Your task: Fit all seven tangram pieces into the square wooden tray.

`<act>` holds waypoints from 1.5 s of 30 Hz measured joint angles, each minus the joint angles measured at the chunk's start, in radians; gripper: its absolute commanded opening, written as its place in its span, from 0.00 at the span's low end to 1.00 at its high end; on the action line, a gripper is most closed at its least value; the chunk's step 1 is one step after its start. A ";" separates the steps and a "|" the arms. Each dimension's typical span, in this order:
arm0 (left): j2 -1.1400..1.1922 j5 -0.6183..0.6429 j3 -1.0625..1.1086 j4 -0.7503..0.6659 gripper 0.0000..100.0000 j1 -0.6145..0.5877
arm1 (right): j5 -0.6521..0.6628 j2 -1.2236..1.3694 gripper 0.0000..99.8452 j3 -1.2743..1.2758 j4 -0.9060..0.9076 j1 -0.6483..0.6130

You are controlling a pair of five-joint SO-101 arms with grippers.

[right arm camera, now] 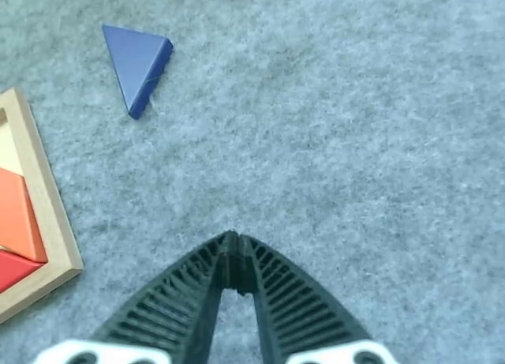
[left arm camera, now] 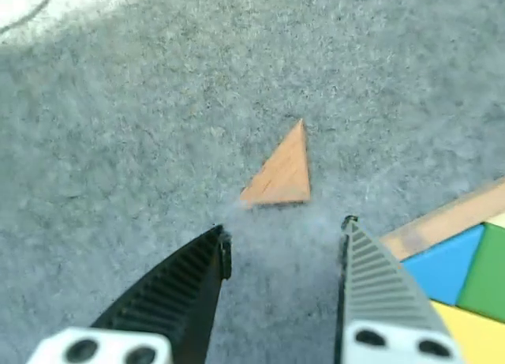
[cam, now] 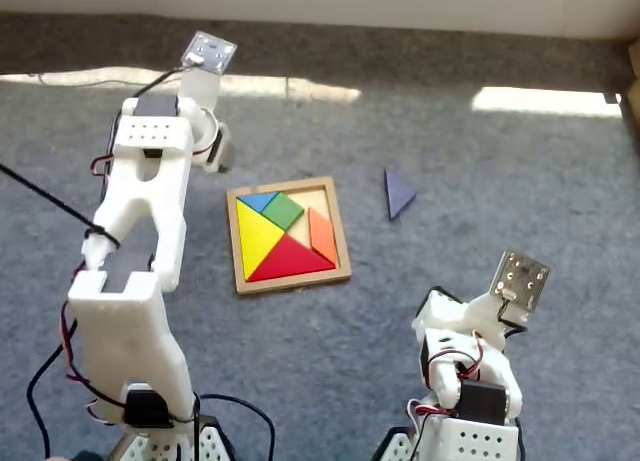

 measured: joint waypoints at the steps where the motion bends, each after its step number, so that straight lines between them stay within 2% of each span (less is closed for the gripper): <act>1: 0.032 -0.011 -0.025 0.000 0.22 0.002 | 0.000 0.000 0.00 0.000 0.000 0.000; 11: 0.261 -0.071 -0.245 0.000 0.22 0.003 | 0.000 0.000 0.00 0.000 0.000 0.000; 16: 0.319 -0.117 -0.272 -0.003 0.21 0.003 | 0.000 0.000 0.00 0.000 0.000 0.000; 22: 0.365 -0.173 -0.295 -0.003 0.11 0.008 | 0.000 0.000 0.00 0.000 0.000 0.000; 31: 0.376 -0.219 -0.307 0.017 0.11 0.018 | 0.000 0.000 0.00 0.000 0.000 0.000; 35: 0.379 -0.222 -0.365 0.107 0.11 0.018 | 0.000 0.000 0.00 0.000 0.000 0.000; 41: 0.353 -0.221 -0.450 0.330 0.11 0.021 | 0.000 0.000 0.00 0.000 0.000 0.000; 45: 0.292 -0.269 -0.485 0.477 0.11 0.061 | 0.000 0.000 0.00 0.000 0.000 0.000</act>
